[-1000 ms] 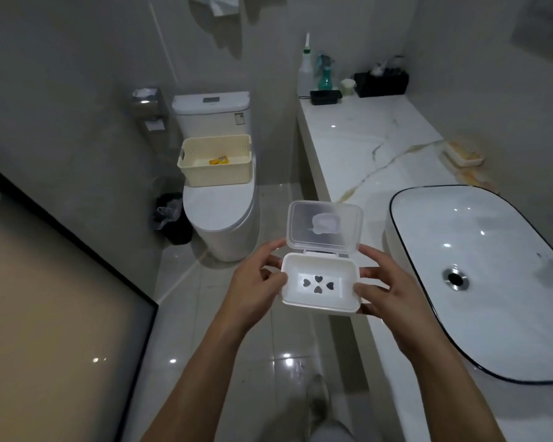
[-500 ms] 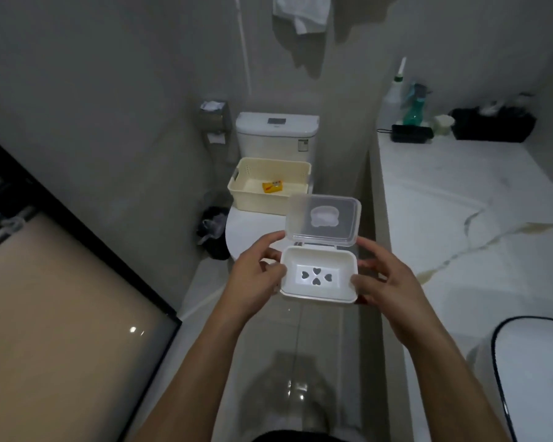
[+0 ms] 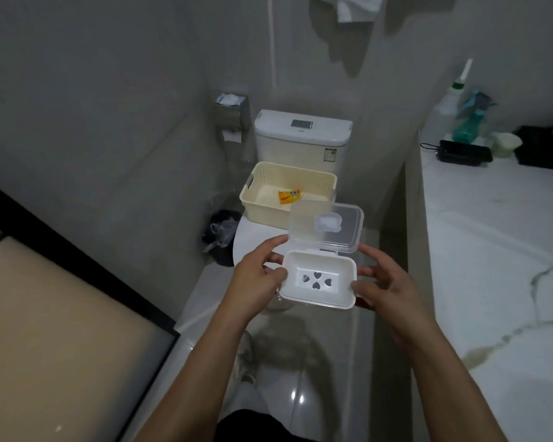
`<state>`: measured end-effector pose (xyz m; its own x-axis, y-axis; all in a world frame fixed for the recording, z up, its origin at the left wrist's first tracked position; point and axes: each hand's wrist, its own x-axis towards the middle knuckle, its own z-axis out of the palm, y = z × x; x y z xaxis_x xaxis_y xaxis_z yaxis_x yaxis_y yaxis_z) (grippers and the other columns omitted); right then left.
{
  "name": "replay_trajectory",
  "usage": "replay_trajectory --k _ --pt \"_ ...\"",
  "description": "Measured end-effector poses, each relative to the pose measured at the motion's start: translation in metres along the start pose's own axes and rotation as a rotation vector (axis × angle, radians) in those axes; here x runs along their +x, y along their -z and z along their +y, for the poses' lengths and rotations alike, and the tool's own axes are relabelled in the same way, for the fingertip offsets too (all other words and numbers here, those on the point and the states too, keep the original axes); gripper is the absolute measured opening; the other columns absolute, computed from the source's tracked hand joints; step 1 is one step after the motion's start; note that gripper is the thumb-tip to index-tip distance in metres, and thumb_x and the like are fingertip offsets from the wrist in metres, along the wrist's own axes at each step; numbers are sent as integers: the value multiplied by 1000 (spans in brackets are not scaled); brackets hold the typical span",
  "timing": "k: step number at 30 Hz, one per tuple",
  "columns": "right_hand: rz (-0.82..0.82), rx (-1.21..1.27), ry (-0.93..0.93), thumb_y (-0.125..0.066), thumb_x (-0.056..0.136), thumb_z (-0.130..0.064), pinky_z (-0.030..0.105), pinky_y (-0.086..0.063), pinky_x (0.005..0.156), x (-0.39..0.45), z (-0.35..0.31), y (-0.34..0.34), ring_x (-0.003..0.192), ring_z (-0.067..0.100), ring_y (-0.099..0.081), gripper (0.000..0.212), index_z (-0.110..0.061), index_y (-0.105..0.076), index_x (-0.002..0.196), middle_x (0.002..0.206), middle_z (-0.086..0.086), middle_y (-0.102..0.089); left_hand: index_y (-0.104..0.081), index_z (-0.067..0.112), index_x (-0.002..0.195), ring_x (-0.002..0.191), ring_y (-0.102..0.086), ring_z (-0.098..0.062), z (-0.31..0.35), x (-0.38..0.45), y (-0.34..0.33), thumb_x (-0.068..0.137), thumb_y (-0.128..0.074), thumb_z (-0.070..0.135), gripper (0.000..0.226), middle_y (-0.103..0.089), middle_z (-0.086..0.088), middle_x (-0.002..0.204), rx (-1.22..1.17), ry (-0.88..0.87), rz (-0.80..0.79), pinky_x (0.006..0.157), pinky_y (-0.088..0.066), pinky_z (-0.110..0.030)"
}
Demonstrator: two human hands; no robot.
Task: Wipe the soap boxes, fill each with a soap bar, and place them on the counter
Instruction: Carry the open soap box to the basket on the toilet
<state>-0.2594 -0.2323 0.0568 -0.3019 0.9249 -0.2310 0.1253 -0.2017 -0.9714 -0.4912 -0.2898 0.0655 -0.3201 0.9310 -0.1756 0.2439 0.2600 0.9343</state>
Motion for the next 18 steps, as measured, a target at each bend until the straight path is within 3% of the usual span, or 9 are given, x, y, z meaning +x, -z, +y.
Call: replay_trajectory --k 4,9,12,15,18 --pt "56 15 -23 -69 83 6 29 -60 69 61 3 -25 91 21 -74 68 -47 -63 125 101 1 -73 -58 40 133 70 -66 -17 -8 66 21 82 -58 0 64 -67 0 107 -21 17 -51 66 -59 -31" --pt "150 10 -48 -70 83 5 33 -61 71 141 -3 -70 92 21 -73 69 -54 -63 117 99 -3 -73 -56 39 135 83 -70 -20 -20 161 58 86 -62 1 63 -66 2 114 -26 46 -125 66 -57 -24" --pt "204 -24 -63 -71 81 5 37 -61 76 183 -9 -96 95 22 -71 70 -56 -63 115 101 -3 -72 -54 35 138 85 -70 -25 -31 215 78 87 -60 0 63 -66 -2 118 -19 56 -176 70 -59 -33" --pt "246 -72 -78 -69 83 8 39 -61 83 217 -11 -121 97 22 -69 72 -56 -60 116 109 -1 -68 -51 40 140 87 -71 -19 -45 260 94 85 -59 3 67 -68 4 119 24 88 -227 79 -60 -38" --pt "279 -103 -117 -68 86 7 34 -61 83 242 -1 -140 97 20 -68 69 -51 -58 121 109 -2 -68 -49 48 138 90 -68 -8 -68 292 101 88 -61 8 65 -67 15 117 66 92 -264 82 -58 -34"
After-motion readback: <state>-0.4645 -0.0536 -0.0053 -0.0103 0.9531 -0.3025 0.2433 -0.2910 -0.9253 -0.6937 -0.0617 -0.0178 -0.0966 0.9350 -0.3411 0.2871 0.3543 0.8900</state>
